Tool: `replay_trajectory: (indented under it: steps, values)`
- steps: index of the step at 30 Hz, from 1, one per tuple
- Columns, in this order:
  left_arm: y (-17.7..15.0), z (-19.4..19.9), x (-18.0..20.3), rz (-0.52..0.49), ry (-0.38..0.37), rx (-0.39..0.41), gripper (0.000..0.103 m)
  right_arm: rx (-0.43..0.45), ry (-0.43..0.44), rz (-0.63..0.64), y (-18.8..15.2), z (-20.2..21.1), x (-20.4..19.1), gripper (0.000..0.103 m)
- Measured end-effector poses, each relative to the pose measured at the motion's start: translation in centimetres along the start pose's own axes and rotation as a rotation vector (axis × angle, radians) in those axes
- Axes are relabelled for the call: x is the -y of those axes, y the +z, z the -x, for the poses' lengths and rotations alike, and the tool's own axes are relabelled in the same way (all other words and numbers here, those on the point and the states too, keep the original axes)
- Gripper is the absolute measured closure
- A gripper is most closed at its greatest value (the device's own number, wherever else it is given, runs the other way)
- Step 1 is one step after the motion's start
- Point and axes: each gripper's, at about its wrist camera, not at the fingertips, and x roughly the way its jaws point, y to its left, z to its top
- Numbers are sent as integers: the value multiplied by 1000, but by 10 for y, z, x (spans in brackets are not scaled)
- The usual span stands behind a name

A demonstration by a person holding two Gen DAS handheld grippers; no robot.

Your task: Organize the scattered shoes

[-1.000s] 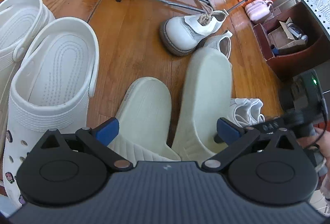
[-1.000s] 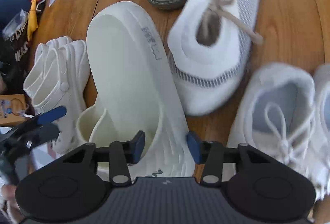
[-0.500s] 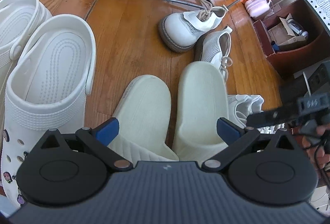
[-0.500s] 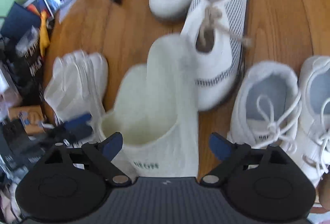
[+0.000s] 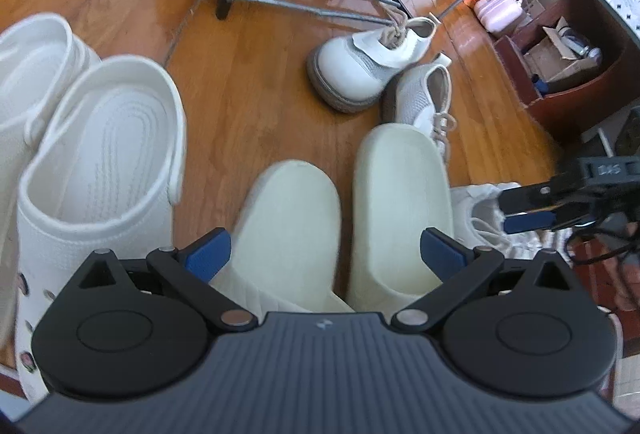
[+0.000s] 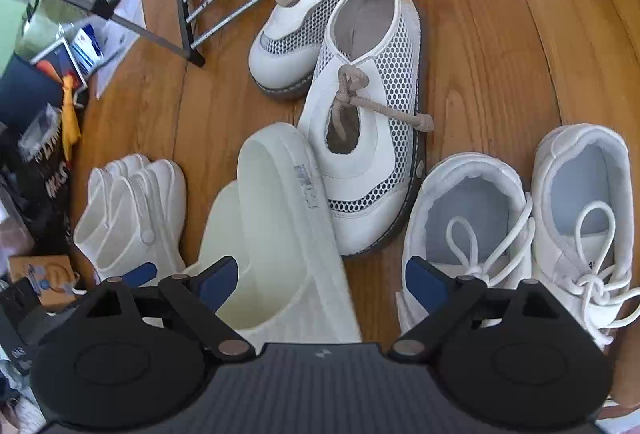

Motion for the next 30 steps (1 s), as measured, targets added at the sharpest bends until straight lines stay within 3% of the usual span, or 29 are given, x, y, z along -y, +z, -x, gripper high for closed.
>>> replay_trajectory:
  steps: [2, 5, 8, 9, 11, 16, 19, 22, 25, 30]
  values:
    - [1, 0, 3, -6, -9, 18, 0, 26, 0, -6, 2, 6, 5, 11]
    - [1, 0, 8, -15, -24, 45, 0, 90, -72, 21, 11, 15, 11, 11]
    - [0, 8, 15, -55, -7, 80, 0, 215, -157, 23, 16, 26, 14, 11]
    - [0, 13, 18, -78, 19, 105, 0, 297, -151, 8, 16, 32, 14, 11]
    - [0, 23, 26, -129, 75, 155, 0, 351, -131, -4, 14, 37, 15, 11]
    - [14, 32, 61, -241, 143, 177, 0, 468, -48, -4, -4, 60, 13, 11]
    - [47, 3, 106, -337, 144, 84, 0, 553, -26, 9, -22, 90, 18, 10]
    - [77, -34, 138, -382, 167, -13, 0, 626, 9, -10, -40, 117, 34, 2]
    - [108, -70, 169, -427, 190, -110, 0, 631, 48, -26, -53, 133, 61, 1]
    - [140, -130, 186, -342, 244, -124, 0, 634, 117, -121, -62, 142, 107, 1]
